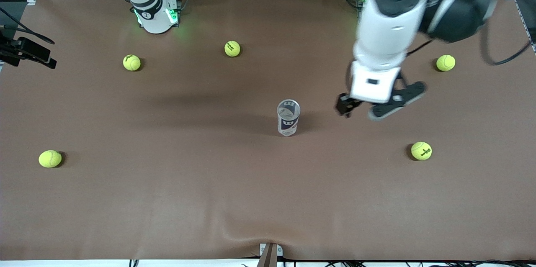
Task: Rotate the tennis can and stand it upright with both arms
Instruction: 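Set the can upright on the table and open the left gripper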
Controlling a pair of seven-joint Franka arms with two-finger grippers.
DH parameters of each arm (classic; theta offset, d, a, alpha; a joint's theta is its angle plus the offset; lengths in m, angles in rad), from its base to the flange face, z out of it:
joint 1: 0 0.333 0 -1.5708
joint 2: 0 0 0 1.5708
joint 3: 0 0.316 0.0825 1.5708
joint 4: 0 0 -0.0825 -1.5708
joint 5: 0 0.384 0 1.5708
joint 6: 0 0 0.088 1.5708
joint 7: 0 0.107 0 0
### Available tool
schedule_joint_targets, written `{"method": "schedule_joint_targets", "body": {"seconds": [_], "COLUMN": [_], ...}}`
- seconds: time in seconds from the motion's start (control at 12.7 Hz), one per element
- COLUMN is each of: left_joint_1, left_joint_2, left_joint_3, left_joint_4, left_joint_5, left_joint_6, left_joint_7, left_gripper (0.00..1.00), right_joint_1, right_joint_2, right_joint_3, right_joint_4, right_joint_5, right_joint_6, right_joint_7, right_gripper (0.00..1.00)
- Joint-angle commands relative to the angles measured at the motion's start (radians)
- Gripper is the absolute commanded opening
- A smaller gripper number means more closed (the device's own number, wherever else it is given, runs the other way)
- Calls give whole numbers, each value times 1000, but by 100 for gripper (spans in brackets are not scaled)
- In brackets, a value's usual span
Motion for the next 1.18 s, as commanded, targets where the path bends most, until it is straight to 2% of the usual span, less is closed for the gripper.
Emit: {"method": "schedule_joint_targets", "body": {"seconds": [0.0,0.31,0.71,1.1], "left_joint_1": [86,234,326,371], "left_joint_2": [-85,-180,-306,-326], "left_joint_3": [-11,-11,-11,-7], "left_joint_4": [-33,-127,-285,-302], "left_joint_5": [-25,-131,-197,-218], "left_joint_6": [-89,-99,-65,-56], "left_joint_7": [195,476,546,667], "left_gripper": [100,100,100,100], "right_joint_1": [-14,-14,-14,-14], "right_joint_2": [-12,-10,-12,-12], "right_joint_3": [10,10,10,10], "right_joint_4": [4,3,3,3], "right_joint_5": [20,20,20,20], "right_joint_6": [-12,-12,-13,-12], "right_joint_7": [14,14,14,14], "right_gripper": [100,100,100,100]}}
